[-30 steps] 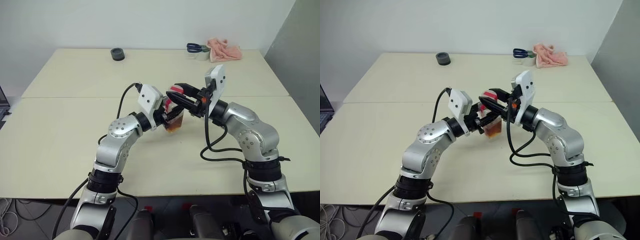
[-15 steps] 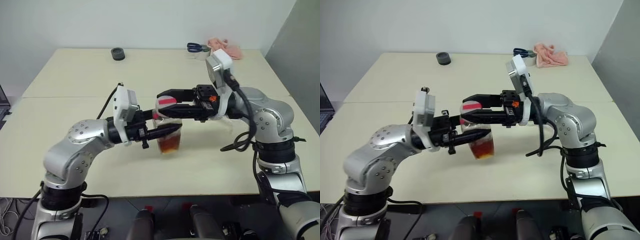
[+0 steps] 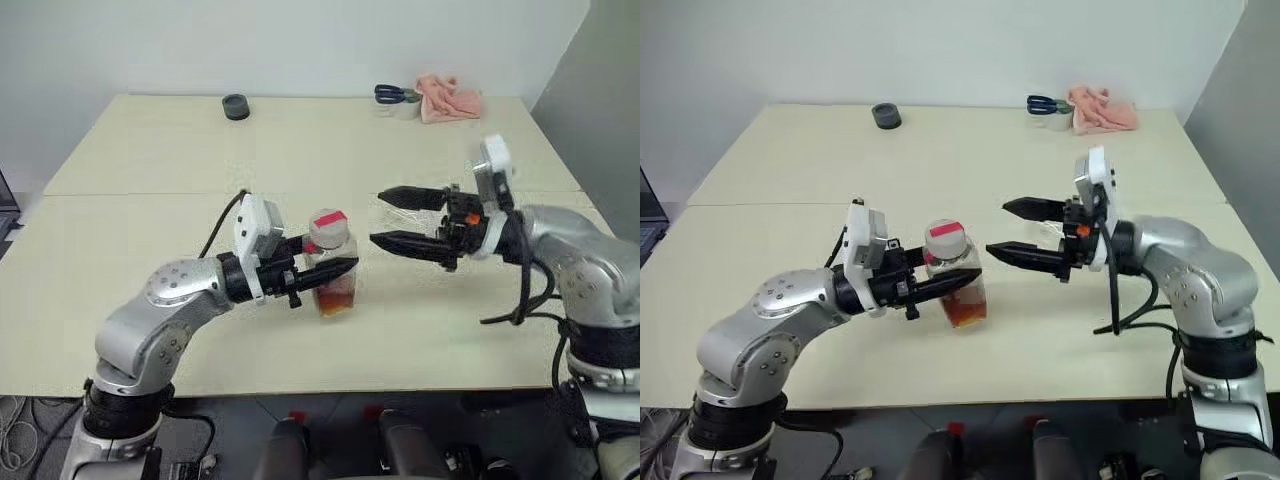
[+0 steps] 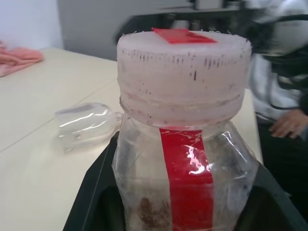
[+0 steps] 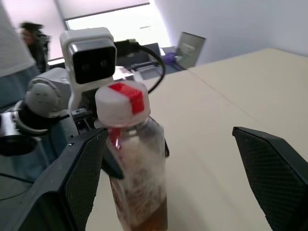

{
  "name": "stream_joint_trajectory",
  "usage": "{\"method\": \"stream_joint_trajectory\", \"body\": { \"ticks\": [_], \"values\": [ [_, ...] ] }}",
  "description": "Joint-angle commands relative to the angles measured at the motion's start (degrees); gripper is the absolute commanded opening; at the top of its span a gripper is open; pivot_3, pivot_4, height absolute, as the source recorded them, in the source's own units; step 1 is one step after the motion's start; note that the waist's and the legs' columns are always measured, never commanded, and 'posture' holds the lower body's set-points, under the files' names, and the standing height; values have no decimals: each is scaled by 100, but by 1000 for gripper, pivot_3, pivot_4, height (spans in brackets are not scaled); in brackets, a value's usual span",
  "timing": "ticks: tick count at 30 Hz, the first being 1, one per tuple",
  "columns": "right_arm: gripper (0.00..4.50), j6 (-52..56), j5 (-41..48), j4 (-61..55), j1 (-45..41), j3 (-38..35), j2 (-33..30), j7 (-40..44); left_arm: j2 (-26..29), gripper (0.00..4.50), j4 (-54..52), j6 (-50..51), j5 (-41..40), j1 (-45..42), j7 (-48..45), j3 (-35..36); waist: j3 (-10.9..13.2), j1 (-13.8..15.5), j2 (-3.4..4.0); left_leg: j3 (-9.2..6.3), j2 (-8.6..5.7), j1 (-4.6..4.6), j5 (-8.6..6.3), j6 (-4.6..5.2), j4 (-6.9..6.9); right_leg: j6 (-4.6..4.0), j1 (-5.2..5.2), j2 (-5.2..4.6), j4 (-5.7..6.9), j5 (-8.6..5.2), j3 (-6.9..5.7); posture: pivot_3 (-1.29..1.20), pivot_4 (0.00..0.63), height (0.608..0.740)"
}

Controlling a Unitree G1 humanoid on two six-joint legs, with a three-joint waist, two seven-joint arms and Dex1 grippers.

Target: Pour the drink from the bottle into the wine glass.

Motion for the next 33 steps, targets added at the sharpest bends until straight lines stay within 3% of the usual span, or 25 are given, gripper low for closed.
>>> {"method": "stream_joint_trajectory", "body": {
  "ticks": [1,7,19,22,28,33],
  "values": [
    [4475,79,69,-826,2,-86,362,-1020,-184,1922,-101,-345,329,-38,340,-52,0,-11,0,0,3,4,0,0,0,0,0,5,3,0,1,0,150,740],
    [4475,13,-133,-1192,-122,378,1219,-2097,-439,1922,53,-634,785,-141,491,-394,0,10,1,-3,3,10,1,-1,0,1,7,10,4,0,-2,0,150,740],
    [4475,-298,-368,-987,68,796,1377,-2078,-576,1922,122,-663,833,-254,501,-367,0,19,1,-5,0,5,1,-1,1,0,6,4,0,0,-6,0,150,740],
    [3841,-366,-332,-922,77,726,1489,-2175,-601,1922,114,-656,832,-251,528,-345,0,18,1,-4,1,6,1,-1,1,0,6,6,1,0,-5,0,150,740],
    [1798,-396,-301,-934,140,731,1545,-2232,-645,1922,106,-608,807,-258,596,-288,0,19,1,-4,1,5,1,-1,1,0,6,6,1,0,-5,0,150,740],
    [1808,-410,-165,-918,152,766,1576,-2100,-593,1922,44,-508,695,-291,479,-300,0,19,1,-5,1,5,1,-1,1,0,6,6,1,0,-5,0,150,740]
  ]
}}
